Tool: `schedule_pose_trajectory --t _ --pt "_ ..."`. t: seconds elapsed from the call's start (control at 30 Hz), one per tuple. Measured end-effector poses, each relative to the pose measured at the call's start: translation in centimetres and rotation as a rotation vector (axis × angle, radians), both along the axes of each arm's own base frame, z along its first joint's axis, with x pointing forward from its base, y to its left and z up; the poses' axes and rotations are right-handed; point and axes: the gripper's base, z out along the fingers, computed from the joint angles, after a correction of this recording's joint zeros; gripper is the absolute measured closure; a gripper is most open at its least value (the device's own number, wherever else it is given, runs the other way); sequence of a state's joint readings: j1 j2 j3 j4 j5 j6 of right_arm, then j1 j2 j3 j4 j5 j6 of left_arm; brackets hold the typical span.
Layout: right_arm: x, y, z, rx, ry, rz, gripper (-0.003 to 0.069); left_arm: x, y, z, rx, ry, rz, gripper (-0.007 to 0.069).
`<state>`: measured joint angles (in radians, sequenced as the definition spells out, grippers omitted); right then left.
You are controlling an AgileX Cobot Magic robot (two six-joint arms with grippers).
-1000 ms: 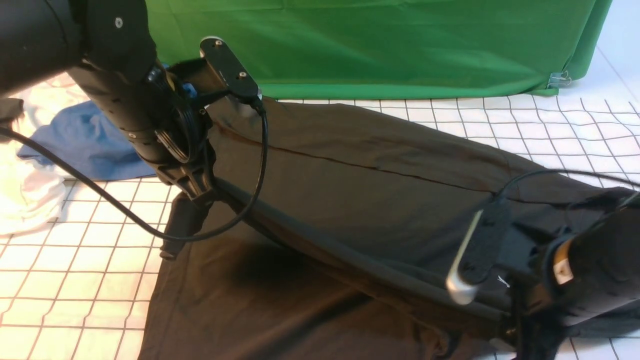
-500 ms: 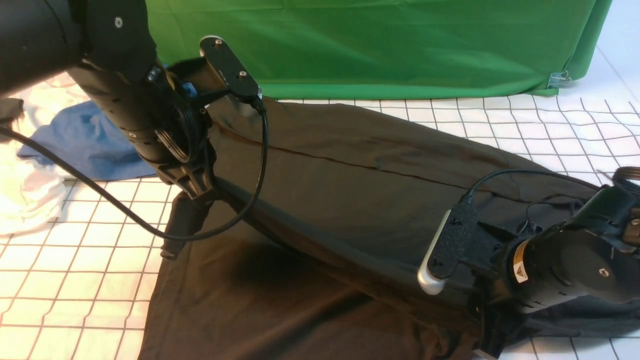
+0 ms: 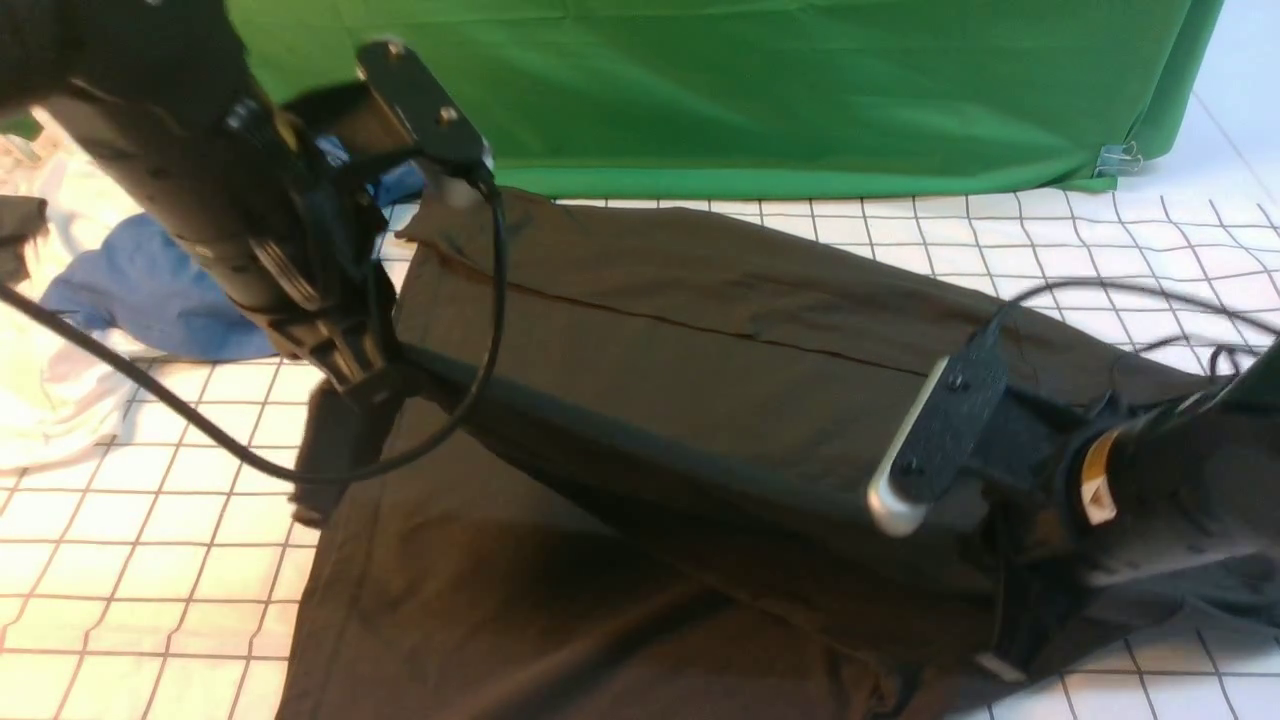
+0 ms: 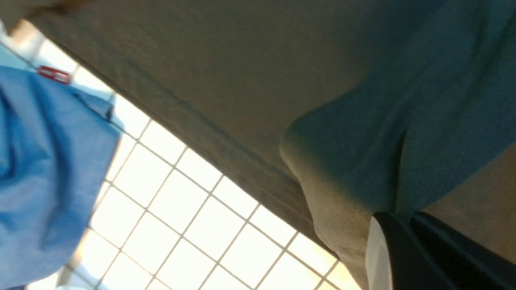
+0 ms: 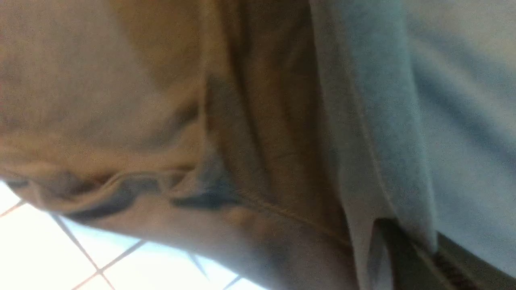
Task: Fold a long-sleeved shirt over a white checkered tablecloth.
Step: 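Fold the left side of the black T-shirt inward over its body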
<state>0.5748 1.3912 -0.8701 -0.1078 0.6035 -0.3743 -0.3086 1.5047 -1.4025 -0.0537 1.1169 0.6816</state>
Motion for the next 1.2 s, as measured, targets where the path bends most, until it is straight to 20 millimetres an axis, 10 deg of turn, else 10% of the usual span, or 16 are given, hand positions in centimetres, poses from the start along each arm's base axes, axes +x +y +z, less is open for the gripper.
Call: schedule_pose_trajectory --t 0.4,0.97,1.2 --pt "2.6 -1.5 1.6 0.038 -0.051 -0.109 0.0641 2.2 -0.2 3.9 -0.005 -0.143 0.030 0.0661" --pt "6.1 -2.5 -1.7 0.065 -0.062 -0.186 0.0641 7.7 -1.7 -3.7 0.025 0.032 0.135 0.0647" --pt "6.3 -2.5 -1.4 0.066 -0.065 -0.190 0.0641 6.2 -1.4 -7.1 0.002 0.279 0.129 0.0426"
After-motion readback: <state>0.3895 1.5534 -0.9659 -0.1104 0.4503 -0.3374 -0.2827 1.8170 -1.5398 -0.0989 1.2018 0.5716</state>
